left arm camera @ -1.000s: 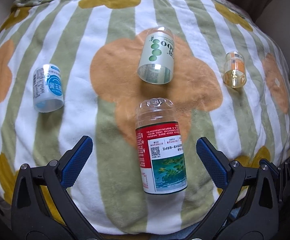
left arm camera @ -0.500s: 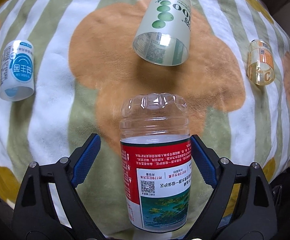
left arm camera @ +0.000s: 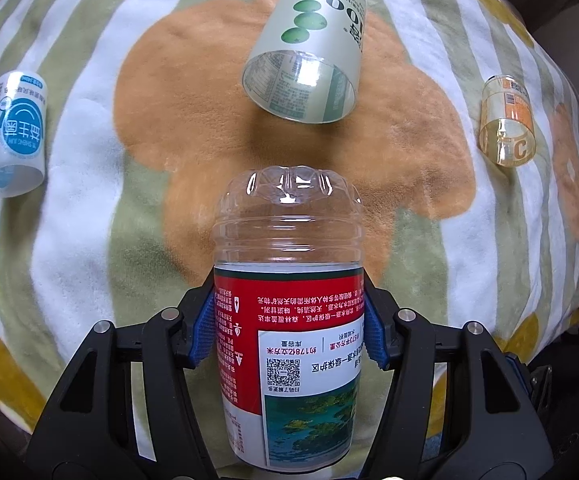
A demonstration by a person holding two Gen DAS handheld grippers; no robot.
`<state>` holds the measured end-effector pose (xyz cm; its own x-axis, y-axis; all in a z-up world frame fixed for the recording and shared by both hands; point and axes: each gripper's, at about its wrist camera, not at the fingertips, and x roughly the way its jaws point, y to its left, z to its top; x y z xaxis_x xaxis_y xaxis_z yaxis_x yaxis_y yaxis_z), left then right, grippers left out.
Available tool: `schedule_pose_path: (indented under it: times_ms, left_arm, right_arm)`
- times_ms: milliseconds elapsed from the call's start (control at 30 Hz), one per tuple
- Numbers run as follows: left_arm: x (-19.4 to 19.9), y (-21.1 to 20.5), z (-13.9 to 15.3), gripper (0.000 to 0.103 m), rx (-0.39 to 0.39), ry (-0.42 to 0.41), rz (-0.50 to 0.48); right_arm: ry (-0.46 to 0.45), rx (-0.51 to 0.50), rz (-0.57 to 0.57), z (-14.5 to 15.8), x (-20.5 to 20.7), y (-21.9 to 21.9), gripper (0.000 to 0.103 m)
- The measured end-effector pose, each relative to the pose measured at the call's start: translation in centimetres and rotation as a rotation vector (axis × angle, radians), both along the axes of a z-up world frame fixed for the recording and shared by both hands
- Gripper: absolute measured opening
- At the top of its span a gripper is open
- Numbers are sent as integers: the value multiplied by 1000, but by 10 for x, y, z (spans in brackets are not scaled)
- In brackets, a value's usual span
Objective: Flip cup upside down
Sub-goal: 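Close the left gripper on the bottle body while the right gripper releases it, then rotate the bottle with the left gripper and stand it on its cap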
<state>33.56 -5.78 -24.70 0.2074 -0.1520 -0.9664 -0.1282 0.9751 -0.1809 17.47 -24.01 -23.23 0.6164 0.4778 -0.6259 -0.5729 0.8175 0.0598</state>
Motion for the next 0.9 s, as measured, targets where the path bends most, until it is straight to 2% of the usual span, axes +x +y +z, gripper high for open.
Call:
schedule_pose_path:
  times_ms: [167, 300, 467, 600, 767, 900]
  left_arm:
    - [-2, -3, 22, 56, 48, -134, -23]
    - [-2, 5, 34, 56, -8, -258, 28]
    - [-6, 8, 39, 56, -4, -454, 51]
    - [-11, 9, 34, 56, 0, -570, 64]
    - [-16, 17, 23, 56, -15, -643, 94]
    - [-22, 14, 19, 56, -3, -654, 80]
  right_arm:
    - [22, 14, -6, -1, 1, -2, 102]
    - [21, 26, -9, 0, 0, -4, 102]
    - [12, 31, -16, 0, 0, -5, 102]
    - [19, 44, -37, 0, 3, -8, 102]
    - [30, 89, -51, 2, 5, -15, 102]
    - [49, 109, -53, 1, 7, -18, 102]
